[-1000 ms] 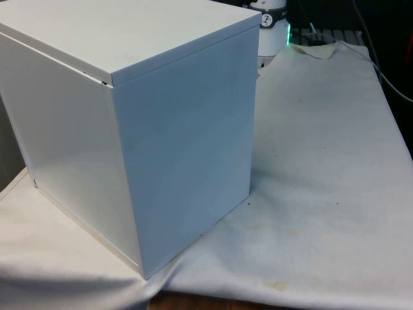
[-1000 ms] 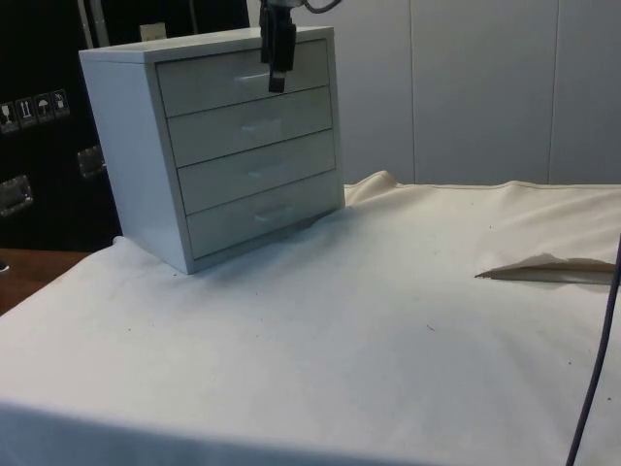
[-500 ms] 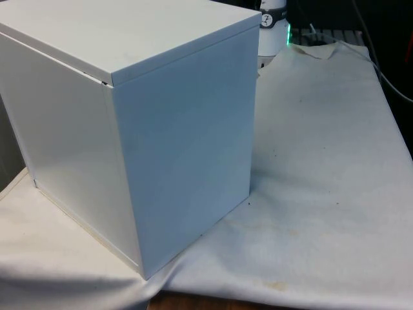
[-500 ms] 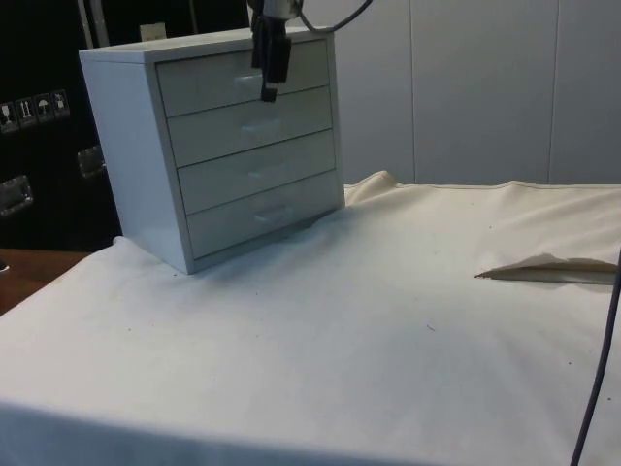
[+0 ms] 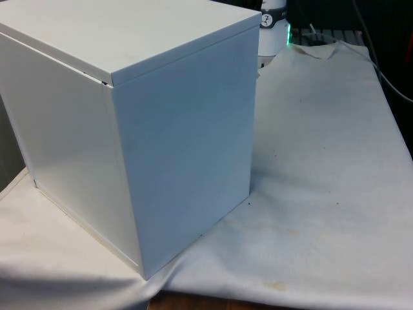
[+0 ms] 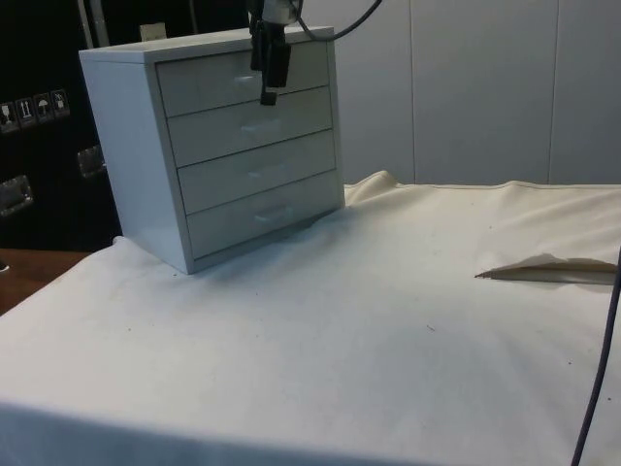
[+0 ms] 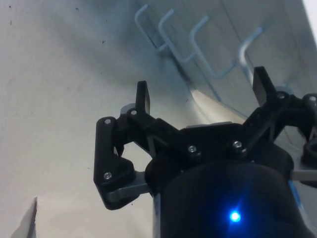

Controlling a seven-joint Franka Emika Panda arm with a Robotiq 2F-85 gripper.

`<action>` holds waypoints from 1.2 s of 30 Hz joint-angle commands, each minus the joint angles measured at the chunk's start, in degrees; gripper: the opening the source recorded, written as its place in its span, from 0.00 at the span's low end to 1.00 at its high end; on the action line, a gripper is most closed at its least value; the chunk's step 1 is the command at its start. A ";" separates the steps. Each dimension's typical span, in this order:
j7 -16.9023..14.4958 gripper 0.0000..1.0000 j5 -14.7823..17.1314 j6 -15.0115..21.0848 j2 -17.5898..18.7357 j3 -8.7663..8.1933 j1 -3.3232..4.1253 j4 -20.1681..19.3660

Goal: Open the drawer, then close it.

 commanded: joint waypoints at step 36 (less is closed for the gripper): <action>-0.11 1.00 -4.30 1.03 -2.41 -1.78 -0.86 -2.01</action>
